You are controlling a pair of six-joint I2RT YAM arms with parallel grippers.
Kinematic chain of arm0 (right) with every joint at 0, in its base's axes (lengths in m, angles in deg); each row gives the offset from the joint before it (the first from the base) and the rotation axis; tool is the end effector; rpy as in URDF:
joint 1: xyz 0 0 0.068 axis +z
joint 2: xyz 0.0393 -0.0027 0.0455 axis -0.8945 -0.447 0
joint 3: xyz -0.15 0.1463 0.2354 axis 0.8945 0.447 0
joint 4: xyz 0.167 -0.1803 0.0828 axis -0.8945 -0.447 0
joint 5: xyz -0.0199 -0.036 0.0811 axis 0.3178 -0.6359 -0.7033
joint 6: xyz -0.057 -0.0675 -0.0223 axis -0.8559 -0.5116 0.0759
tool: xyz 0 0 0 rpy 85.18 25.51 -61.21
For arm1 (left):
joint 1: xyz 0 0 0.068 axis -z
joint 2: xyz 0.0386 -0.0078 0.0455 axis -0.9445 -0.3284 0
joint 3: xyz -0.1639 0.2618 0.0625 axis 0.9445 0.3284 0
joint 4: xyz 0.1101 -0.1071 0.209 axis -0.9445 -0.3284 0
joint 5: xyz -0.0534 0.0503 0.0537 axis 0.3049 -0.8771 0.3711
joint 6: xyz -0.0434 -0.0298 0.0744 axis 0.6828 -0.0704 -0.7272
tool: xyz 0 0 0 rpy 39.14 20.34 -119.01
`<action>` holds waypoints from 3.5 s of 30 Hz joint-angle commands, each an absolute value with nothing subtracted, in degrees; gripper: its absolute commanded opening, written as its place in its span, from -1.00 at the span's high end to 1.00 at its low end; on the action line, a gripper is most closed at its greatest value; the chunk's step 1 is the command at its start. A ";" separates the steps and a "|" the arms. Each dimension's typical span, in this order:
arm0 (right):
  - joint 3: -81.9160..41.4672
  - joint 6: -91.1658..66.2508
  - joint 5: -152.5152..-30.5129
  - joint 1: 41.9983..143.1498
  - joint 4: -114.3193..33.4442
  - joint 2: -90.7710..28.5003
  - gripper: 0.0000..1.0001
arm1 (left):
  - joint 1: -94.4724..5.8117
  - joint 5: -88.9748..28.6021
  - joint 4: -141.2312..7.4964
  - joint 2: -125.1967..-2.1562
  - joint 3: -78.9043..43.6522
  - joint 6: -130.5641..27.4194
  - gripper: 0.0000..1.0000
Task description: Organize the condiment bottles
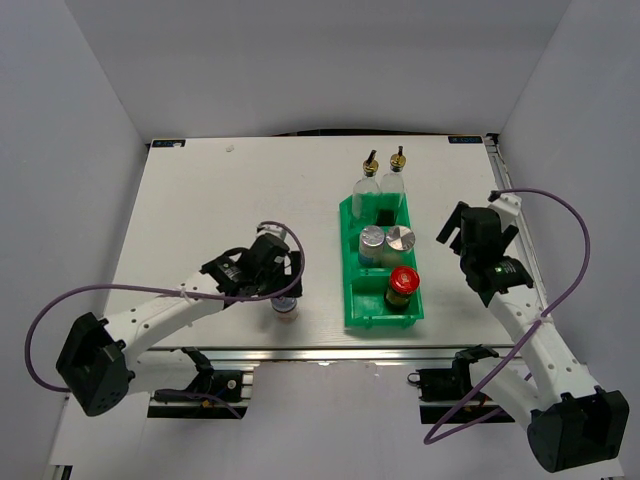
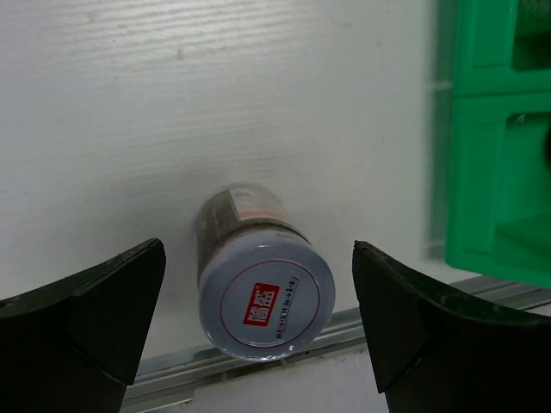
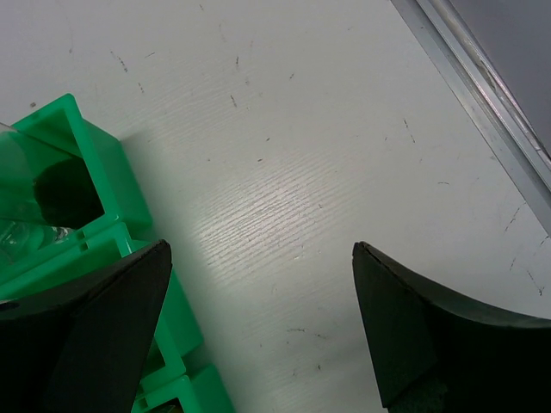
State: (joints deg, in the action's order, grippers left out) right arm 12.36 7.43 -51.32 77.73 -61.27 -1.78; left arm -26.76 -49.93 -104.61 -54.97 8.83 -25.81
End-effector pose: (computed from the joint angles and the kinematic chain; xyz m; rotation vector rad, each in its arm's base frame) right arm 0.2066 0.0073 0.3059 0.5459 1.9346 -0.1424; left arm 0.1774 -0.1492 0.2364 0.0729 2.5568 -0.3049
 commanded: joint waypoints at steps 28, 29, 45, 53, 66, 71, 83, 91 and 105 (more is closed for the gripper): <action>13.31 5.51 -53.02 76.46 -57.86 -0.06 -0.79 | -16.60 -53.58 -103.55 -59.99 -6.54 -33.35 1.00; 13.48 5.51 -53.02 76.45 -58.03 -0.06 -0.79 | -16.34 -52.69 -102.03 -59.90 -6.89 -33.62 1.00; 14.28 4.99 -55.75 75.49 -56.54 -0.24 -0.79 | -7.20 -44.60 -95.87 -72.46 -19.28 -42.76 1.00; 14.28 4.63 -56.28 75.14 -56.54 -0.33 -0.79 | -6.32 -41.88 -93.23 -77.22 -20.51 -43.03 1.00; 14.37 4.20 -56.54 74.87 -56.63 -0.24 -0.79 | -5.79 -44.32 -94.10 -82.92 -22.80 -43.73 0.55; 14.45 4.11 -56.54 74.70 -56.63 -0.24 -0.79 | -5.79 -45.66 -94.90 -85.21 -24.03 -44.43 0.32; 14.19 3.32 -58.12 74.52 -56.89 -0.77 -0.79 | -5.79 -48.73 -97.45 -87.06 -25.61 -45.13 -0.74; 14.36 2.00 -59.35 74.43 -56.54 0.11 -0.79 | -5.79 -54.35 -98.76 -84.78 -25.88 -45.57 -0.89; 14.80 3.40 -56.54 74.43 -56.10 2.39 -0.79 | -31.16 -86.67 -97.98 -58.08 -6.48 -29.07 -0.96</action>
